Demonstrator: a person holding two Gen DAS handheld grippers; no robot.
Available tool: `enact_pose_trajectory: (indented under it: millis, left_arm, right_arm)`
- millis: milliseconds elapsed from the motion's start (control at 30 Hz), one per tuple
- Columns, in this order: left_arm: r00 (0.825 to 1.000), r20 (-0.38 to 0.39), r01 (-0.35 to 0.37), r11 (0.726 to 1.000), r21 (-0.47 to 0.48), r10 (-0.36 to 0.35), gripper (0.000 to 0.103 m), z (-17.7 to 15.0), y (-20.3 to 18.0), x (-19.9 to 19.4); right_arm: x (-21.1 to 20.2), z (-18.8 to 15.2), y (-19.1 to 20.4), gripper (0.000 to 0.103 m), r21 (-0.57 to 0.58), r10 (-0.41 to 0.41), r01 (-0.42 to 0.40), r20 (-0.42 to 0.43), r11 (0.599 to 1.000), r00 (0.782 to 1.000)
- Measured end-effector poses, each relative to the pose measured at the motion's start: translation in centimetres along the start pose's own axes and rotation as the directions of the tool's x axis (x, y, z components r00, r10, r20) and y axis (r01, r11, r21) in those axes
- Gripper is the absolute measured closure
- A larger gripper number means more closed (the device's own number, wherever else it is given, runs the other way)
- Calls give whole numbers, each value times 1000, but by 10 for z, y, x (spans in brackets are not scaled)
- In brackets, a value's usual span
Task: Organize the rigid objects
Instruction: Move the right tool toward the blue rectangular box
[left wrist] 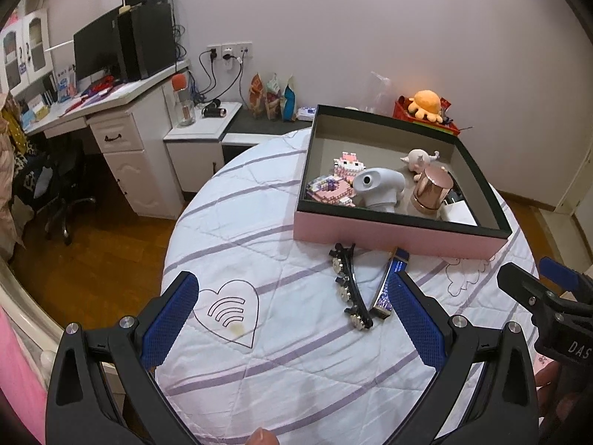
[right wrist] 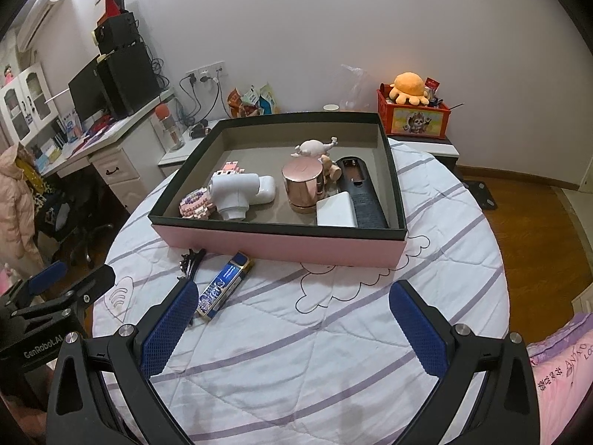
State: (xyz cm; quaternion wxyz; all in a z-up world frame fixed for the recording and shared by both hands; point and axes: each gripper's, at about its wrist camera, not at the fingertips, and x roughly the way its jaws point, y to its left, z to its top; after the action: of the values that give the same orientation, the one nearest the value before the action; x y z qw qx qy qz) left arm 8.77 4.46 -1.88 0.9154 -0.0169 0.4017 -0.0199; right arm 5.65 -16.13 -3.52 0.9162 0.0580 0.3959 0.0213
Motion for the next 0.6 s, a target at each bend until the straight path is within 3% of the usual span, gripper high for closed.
enact_pose_trajectory:
  millis: [333, 600]
  left_arm:
    - [1000, -8, -4, 1000, -10, 4, 0, -5, 8, 7]
    - [999, -50, 2, 999, -32, -3, 0, -10, 24, 31]
  right_arm:
    - [16, -1, 13, 0, -12, -6, 6, -35, 1000, 999]
    - [54, -5, 34, 0, -7, -17, 16, -109, 1000, 994]
